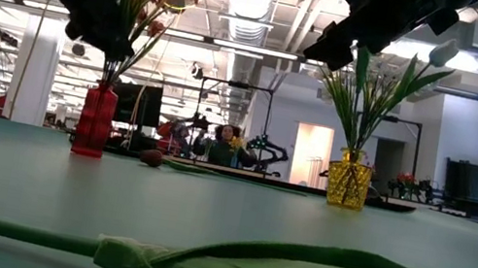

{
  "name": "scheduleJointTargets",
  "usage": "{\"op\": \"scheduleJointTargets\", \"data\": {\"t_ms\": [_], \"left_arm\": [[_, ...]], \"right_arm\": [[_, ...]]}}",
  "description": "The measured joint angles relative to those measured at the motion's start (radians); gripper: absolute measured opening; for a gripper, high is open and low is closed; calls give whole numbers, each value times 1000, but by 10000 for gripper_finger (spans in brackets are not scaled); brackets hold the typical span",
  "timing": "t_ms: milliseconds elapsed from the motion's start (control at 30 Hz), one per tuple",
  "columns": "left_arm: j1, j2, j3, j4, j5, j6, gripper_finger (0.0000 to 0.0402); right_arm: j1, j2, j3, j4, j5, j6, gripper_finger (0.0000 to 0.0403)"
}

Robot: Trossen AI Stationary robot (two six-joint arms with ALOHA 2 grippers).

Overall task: Sort flowers into vase by color
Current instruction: Put the orange flowers into the red flower vase

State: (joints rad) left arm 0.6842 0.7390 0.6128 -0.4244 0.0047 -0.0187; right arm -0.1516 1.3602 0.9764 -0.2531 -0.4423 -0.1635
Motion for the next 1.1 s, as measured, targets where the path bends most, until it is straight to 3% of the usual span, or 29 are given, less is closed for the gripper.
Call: {"op": "scheduleJointTargets", "data": {"t_ms": [200,600,1100], "left_arm": [[0,-1,85,-116,10,19,216],[0,0,202,-237,10,17,315],[0,118,439,-701,47,-21,320]], "right_arm": [[0,0,0,0,0,-2,265],[0,0,0,0,-1,-27,265],[-1,0,0,14,-4,-4,265]]}}
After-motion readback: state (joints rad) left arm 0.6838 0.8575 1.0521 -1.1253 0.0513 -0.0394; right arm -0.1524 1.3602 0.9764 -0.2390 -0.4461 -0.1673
